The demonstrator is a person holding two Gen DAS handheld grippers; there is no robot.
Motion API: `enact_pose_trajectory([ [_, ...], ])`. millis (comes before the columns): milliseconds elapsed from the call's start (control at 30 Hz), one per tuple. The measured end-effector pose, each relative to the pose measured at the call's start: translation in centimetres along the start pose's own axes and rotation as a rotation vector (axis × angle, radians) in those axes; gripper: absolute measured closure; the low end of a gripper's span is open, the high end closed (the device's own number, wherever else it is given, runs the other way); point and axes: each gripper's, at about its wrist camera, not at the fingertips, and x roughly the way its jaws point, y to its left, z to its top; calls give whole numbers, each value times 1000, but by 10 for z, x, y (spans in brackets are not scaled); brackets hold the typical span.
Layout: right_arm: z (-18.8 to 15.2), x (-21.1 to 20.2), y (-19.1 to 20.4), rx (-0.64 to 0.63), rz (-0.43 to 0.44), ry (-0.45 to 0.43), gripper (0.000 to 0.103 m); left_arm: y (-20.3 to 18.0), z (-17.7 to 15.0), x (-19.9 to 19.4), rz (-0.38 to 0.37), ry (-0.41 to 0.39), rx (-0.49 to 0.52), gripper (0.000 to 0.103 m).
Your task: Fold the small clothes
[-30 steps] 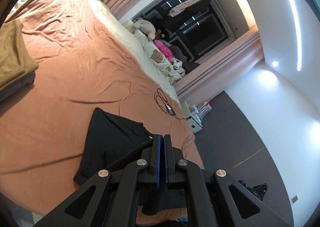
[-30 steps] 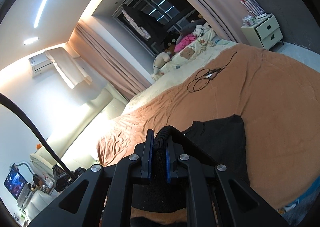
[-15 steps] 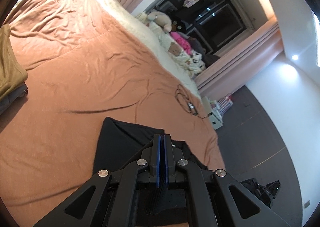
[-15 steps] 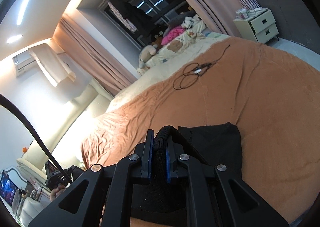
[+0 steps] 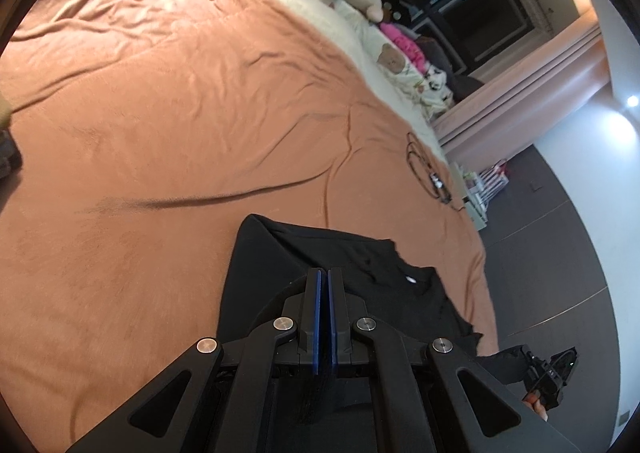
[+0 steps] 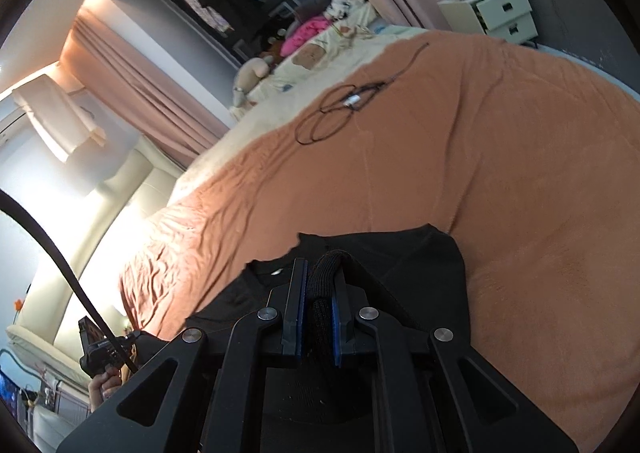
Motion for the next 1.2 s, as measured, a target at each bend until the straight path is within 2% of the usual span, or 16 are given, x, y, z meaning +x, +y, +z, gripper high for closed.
enact_pose_trajectory([
  [267,9,23,-2,36,-54,16,96,13,11,47,54,53,5,100],
  [467,12,41,1,35,-117,32,96,14,12,82,123,101,47,99],
  [567,11,47,7,16,-157,55,94,14,13,95,182,129,70,99],
  [633,11,54,15,-8,-213,86,94,17,16,97,187,137,62,93],
  [667,12,57,19,-20,-234,103,92,18,17,94,189,131,63,83],
  [700,11,58,24,-33,-256,124,90,18,18,92,195,124,67,66],
  [733,14,59,31,-41,-265,132,78,16,19,87,198,108,77,57],
  [767,15,57,38,-56,-268,136,59,15,19,81,200,90,92,44],
  [800,15,52,45,-80,-274,129,47,12,19,75,208,75,117,37],
  [833,15,48,51,-97,-284,116,32,9,18,71,216,73,139,36],
  [900,14,39,63,-149,-303,94,31,2,15,68,226,98,196,36],
  [1100,-4,31,90,-286,-321,175,31,-22,-8,67,287,185,415,36],
  [1200,-10,29,91,-311,-314,215,31,-29,-19,68,302,211,478,36],
])
